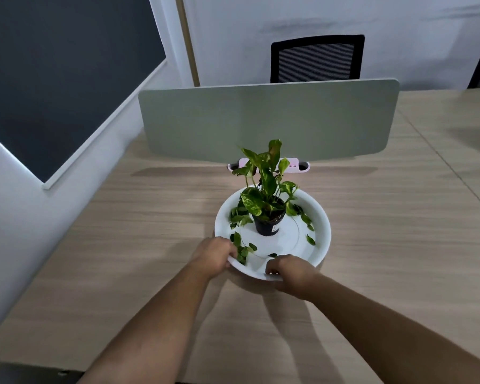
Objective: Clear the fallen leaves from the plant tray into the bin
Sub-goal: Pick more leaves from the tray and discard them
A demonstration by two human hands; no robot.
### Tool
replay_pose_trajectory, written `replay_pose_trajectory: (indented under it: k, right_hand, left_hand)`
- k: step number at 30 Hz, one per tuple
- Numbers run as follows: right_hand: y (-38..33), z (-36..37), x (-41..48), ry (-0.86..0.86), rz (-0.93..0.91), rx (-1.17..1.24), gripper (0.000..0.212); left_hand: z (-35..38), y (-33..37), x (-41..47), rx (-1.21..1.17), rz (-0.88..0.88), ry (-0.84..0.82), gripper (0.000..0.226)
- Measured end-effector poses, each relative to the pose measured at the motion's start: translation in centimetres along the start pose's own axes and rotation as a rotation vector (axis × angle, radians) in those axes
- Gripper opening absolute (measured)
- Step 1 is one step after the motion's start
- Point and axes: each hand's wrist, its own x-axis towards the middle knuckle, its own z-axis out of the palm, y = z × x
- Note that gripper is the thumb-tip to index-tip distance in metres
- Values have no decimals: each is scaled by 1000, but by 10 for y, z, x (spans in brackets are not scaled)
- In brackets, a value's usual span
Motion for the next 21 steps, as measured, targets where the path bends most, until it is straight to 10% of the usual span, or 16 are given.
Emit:
replay_pose_trajectory:
  k: [21]
  right_hand:
    - [11,-1,-6,5,17,-20,29]
  left_hand:
    - [10,2,-9,-108,-25,22,30]
